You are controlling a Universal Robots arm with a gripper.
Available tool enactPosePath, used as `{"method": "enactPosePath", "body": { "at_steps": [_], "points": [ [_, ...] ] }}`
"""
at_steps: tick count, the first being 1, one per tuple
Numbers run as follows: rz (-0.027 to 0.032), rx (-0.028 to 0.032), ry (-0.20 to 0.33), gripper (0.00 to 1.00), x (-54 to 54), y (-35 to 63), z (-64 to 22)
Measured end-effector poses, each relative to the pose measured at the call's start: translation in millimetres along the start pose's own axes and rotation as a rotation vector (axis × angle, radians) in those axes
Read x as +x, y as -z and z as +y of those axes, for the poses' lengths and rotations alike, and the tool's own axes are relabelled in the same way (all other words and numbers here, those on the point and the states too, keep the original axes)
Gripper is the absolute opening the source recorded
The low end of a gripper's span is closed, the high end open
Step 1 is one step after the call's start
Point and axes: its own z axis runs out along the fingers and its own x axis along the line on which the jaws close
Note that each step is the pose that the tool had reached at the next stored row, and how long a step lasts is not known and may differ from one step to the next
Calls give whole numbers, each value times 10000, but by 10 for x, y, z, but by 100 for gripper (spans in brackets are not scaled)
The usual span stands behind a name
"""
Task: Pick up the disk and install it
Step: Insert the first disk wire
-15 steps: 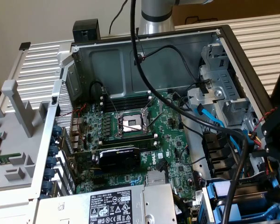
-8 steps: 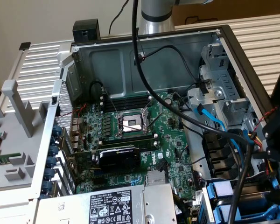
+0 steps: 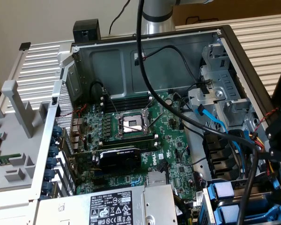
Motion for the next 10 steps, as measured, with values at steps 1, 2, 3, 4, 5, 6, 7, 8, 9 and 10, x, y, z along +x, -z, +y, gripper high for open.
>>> {"method": "enactPosePath", "body": {
  "at_steps": [1,2,3,4,5,6,7,8,9,10],
  "points": [
    [-6,-26,38,55,2,-2,0],
    [-16,-52,76,55,4,-3,-1],
    [-27,-73,108,55,6,-5,-2],
    [-34,-90,133,55,5,-5,-2],
    [-42,-103,154,55,5,-5,-4],
    [-47,-110,165,55,5,-5,-7],
    [-52,-114,173,55,6,-6,-9],
    [-58,-118,181,55,7,-9,-14],
    [-62,-121,187,55,7,-13,-16],
    [-63,-125,192,55,5,-18,-19]
  ]
}}
